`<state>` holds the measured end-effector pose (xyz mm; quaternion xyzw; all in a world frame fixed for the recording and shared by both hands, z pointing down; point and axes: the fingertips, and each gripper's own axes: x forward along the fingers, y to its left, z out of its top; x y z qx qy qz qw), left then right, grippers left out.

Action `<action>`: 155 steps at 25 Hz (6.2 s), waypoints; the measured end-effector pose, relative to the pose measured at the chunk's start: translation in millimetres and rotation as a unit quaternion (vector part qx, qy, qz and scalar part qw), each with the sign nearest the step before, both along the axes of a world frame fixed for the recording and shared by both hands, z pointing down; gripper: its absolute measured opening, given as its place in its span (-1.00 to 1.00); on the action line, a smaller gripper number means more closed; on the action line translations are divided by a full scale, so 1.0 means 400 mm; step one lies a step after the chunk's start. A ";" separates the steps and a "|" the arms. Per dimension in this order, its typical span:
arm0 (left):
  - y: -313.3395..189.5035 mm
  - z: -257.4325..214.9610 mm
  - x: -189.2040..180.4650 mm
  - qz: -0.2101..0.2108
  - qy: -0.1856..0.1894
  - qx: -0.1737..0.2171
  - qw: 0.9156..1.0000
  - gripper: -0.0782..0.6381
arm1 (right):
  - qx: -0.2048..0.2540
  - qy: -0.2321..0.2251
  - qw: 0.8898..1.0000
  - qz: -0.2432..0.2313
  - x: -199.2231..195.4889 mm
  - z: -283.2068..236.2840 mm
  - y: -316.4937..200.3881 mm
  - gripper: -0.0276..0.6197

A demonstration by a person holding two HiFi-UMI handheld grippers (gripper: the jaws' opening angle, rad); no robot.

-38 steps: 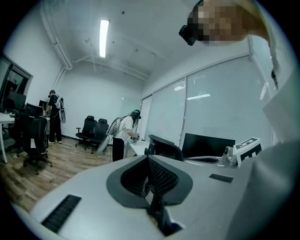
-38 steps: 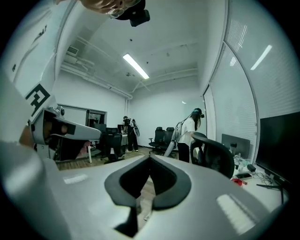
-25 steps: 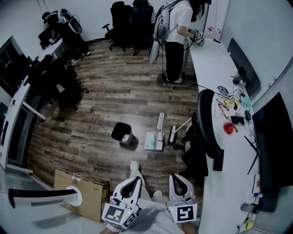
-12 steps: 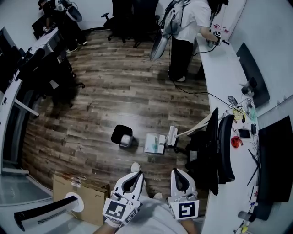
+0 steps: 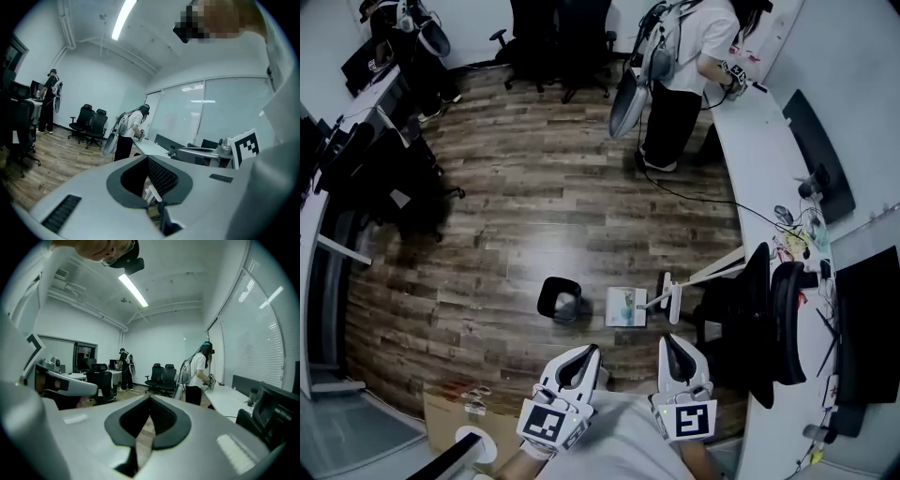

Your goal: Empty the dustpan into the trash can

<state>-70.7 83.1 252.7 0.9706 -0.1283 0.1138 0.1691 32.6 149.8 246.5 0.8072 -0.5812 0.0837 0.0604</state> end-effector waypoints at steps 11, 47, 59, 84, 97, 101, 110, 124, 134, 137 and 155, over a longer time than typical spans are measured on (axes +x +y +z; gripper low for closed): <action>-0.076 0.035 0.051 0.029 0.001 -0.005 1.000 -0.76 | -0.016 0.002 0.999 0.041 0.049 0.025 -0.035 -0.88; -0.072 0.522 0.393 0.076 -0.133 -0.074 0.985 -0.76 | -0.158 -0.104 0.977 0.097 0.406 0.585 -0.077 -0.55; -0.052 0.647 0.431 0.076 -0.158 -0.079 0.981 -0.76 | -0.221 -0.154 0.956 0.118 0.439 0.772 -0.048 -0.19; -0.018 0.726 0.442 0.081 -0.176 -0.082 0.978 -0.76 | -0.258 -0.221 0.916 0.213 0.490 0.959 0.015 -0.55; -0.006 0.715 0.398 0.068 -0.170 -0.085 0.979 -0.76 | -0.242 -0.193 0.930 0.197 0.434 0.906 0.021 -0.55; -0.014 0.692 0.388 0.070 -0.166 -0.076 0.981 -0.76 | -0.230 -0.184 0.938 0.183 0.414 0.861 0.009 -0.55; -0.044 0.624 0.355 0.061 -0.145 -0.067 0.985 -0.76 | -0.210 -0.162 0.951 0.160 0.368 0.724 -0.026 -0.55; -0.084 0.523 0.230 0.033 -0.136 -0.059 0.988 -0.76 | -0.169 -0.133 0.967 0.137 0.300 0.511 -0.095 -0.55; -0.109 0.434 0.209 0.025 -0.116 -0.033 0.992 -0.76 | -0.143 -0.109 0.978 0.108 0.249 0.369 -0.142 -0.55; -0.109 0.415 0.224 0.048 -0.111 -0.010 0.993 -0.76 | -0.135 -0.105 0.980 0.099 0.234 0.331 -0.149 -0.55; -0.101 0.368 0.374 0.276 -0.075 0.151 0.946 -0.51 | -0.116 -0.066 0.990 0.043 0.175 0.187 -0.186 -0.55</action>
